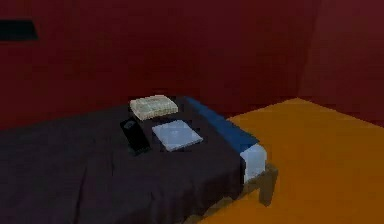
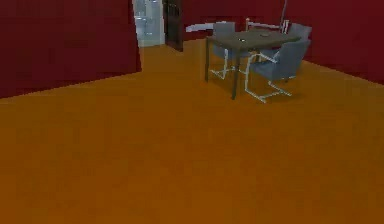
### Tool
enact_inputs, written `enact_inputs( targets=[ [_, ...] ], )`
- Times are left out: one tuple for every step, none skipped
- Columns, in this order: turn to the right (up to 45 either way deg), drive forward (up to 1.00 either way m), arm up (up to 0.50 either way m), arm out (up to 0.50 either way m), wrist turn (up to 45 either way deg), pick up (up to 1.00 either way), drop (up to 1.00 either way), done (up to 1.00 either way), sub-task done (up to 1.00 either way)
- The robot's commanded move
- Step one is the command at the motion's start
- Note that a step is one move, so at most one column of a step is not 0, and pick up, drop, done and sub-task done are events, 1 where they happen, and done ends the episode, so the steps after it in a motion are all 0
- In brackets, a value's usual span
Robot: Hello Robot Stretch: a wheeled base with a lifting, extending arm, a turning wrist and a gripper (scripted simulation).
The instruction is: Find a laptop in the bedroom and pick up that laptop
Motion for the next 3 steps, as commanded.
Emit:
enact_inputs(
  targets=[
    [-45.0,0.00,0.00,0.00,0.0,0.00,0.00,0.00,0.00],
    [-45.0,0.00,0.00,0.00,0.0,0.00,0.00,0.00,0.00],
    [45.0,0.00,0.00,0.00,0.0,0.00,0.00,0.00,0.00]
  ],
)
